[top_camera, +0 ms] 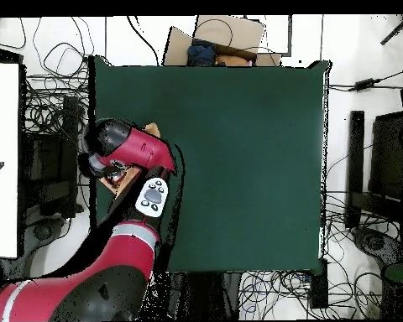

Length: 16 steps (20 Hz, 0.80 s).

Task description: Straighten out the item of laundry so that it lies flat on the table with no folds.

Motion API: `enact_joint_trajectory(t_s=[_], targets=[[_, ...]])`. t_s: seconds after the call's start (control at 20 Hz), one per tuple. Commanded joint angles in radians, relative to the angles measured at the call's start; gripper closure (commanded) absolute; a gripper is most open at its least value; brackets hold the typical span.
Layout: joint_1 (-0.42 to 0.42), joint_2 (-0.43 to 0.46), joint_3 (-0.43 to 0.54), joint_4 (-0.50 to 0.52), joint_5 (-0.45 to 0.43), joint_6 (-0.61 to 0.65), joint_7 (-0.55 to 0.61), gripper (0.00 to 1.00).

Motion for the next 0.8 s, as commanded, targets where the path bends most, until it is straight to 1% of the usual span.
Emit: enact_joint_trajectory(t_s=[0.05, 0.25, 0.45, 0.6, 0.65, 0.8], targets=[[-0.003, 0.127, -0.099, -0.160, -0.120, 0.015, 0.345, 0.00], [-0.019, 0.173, -0.155, -0.253, -0.162, 0.113, 0.380, 0.00], [-0.017, 0.162, -0.200, -0.277, -0.191, 0.223, 0.414, 0.00], [0.008, 0.118, -0.226, -0.225, -0.199, 0.249, 0.437, 0.00], [0.018, 0.083, -0.223, -0.162, -0.192, 0.239, 0.437, 0.00], [0.016, 0.065, -0.199, -0.097, -0.172, 0.192, 0.424, 0.00]])
